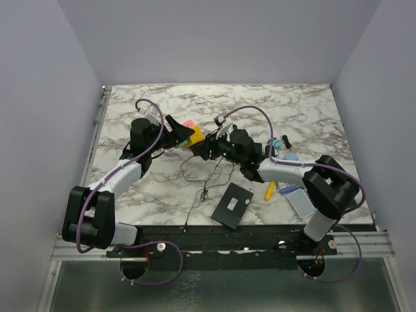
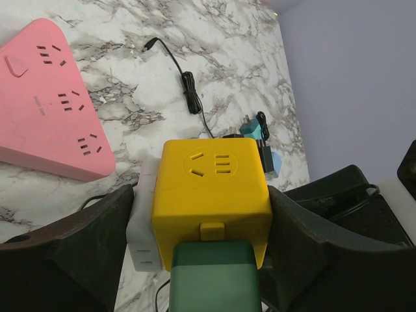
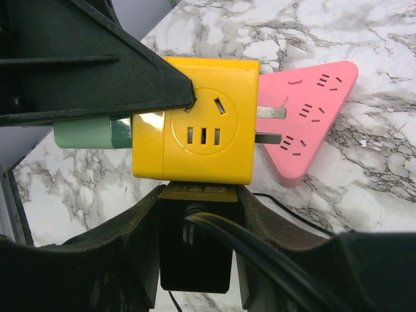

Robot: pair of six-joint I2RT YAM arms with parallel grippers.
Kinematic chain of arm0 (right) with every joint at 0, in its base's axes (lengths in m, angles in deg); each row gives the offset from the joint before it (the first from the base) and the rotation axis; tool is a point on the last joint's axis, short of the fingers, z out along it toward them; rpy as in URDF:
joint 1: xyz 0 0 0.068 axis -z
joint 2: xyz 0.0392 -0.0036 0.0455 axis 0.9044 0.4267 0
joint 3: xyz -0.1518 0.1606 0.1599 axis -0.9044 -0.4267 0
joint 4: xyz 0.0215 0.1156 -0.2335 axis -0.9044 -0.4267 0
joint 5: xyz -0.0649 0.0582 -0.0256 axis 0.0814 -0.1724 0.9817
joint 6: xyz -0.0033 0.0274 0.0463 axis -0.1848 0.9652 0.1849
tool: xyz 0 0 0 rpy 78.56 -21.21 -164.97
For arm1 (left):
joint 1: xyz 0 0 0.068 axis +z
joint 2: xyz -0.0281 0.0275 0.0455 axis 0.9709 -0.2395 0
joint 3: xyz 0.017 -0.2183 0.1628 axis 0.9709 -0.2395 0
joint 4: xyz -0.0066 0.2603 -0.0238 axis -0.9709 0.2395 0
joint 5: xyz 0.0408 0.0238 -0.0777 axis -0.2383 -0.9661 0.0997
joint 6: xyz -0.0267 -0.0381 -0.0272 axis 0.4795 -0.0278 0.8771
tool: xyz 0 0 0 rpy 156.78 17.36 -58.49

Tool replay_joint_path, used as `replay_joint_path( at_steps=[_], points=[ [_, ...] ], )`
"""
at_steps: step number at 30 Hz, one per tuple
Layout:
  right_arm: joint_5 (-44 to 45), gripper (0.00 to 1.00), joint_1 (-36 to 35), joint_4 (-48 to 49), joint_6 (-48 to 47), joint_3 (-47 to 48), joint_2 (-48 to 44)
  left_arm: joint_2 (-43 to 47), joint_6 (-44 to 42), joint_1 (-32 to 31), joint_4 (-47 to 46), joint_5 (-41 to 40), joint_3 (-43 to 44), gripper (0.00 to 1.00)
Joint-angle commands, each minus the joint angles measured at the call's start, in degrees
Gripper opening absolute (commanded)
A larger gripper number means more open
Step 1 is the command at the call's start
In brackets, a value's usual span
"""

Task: Pull the plug off the socket
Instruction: Remove the plug from the socket.

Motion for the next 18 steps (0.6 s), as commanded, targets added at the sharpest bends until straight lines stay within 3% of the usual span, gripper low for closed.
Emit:
replay_joint_path(
  at_steps=[1,14,18],
  points=[
    [-3.1,0.46,-0.7,0.1,0.6,-1.0,0.1,0.6,1.0,0.4,-4.6,3.1,2.4,0.00],
    [-3.9,0.02,-0.7,-4.0,-3.6,-1.1,-1.8,0.2,-0.1,0.3,-4.6,4.5,3.1,0.00],
    [-5.7,0.00,-0.7,-5.6,-6.3,-1.0,-2.5,0.0,-0.6,0.4,-4.4,4.9,3.3,0.00]
  ],
)
